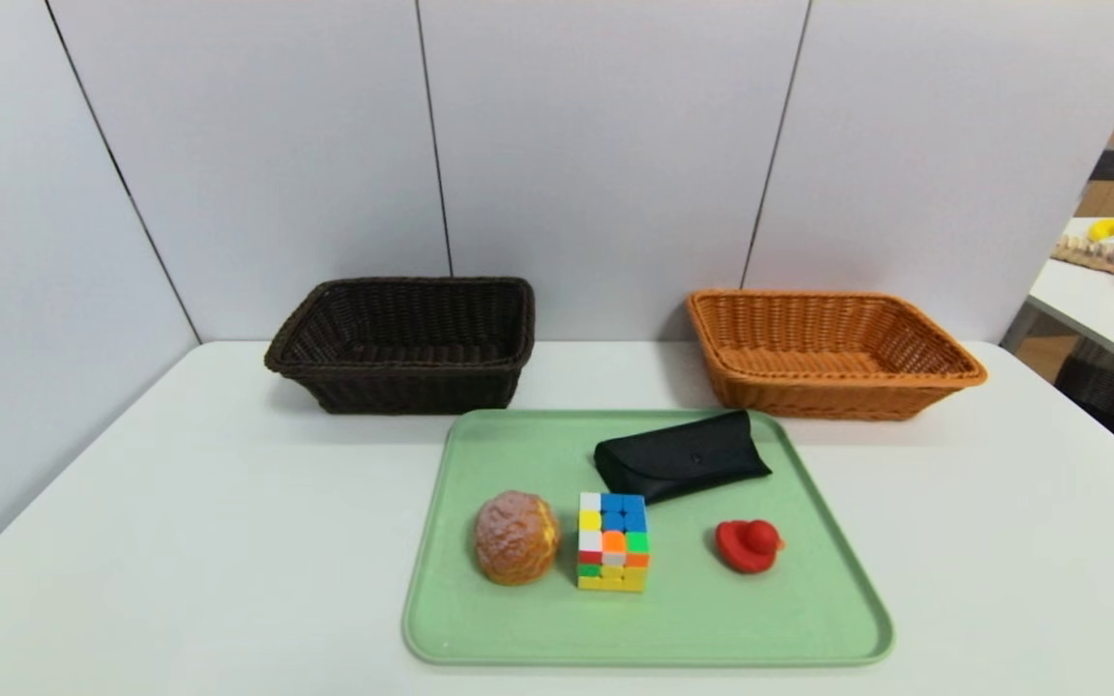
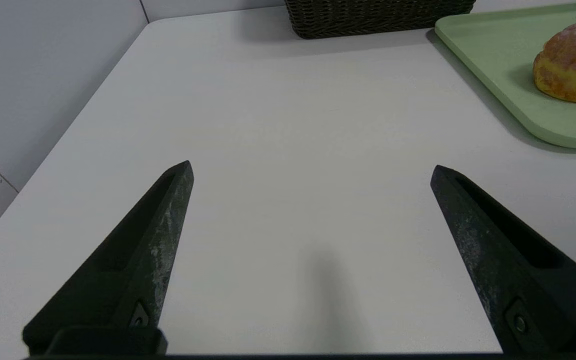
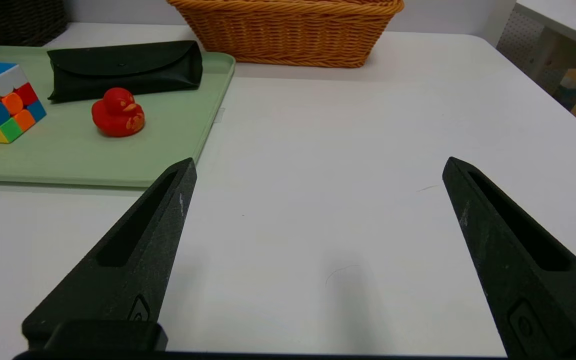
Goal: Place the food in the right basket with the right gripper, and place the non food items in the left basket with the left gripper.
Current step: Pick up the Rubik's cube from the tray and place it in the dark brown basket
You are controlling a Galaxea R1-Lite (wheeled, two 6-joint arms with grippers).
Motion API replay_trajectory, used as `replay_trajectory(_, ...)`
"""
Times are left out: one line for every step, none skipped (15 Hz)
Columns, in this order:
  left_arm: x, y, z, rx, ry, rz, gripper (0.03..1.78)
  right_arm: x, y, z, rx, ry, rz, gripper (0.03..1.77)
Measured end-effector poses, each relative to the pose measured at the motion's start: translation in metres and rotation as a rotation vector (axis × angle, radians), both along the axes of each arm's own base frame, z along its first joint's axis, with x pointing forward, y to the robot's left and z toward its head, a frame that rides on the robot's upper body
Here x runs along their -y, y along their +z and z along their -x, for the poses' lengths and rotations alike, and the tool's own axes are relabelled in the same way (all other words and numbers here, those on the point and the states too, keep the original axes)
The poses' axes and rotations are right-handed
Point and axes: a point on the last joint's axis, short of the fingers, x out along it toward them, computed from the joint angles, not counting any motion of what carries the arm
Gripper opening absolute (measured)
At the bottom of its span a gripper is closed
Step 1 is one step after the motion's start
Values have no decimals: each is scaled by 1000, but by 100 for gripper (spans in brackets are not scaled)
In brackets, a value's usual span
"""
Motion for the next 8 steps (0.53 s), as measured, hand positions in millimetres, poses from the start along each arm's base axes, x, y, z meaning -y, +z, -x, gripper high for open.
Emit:
replay_trajectory(0,0,0,0,0,0,169,0,0,0,0,0,-1,170)
replay_trajectory(0,0,0,0,0,-1,169,0,0,0,0,0,-1,170)
replay_trajectory(0,0,0,0,0,0,169,0,0,0,0,0,-1,170)
replay_trajectory(0,0,0,0,0,-1,169,0,0,0,0,0,0,170)
replay_trajectory(0,0,0,0,-3,-12,169,0,0,0,0,0,0,170)
replay_trajectory(0,0,0,0,-5,-26,169,0,0,0,0,0,-1,170)
replay_trajectory(0,0,0,-1,-3,-21,169,0,0,0,1,0,0,170)
replay_trajectory(0,0,0,-2,-3,-22,169,0,0,0,1,-1,2,170)
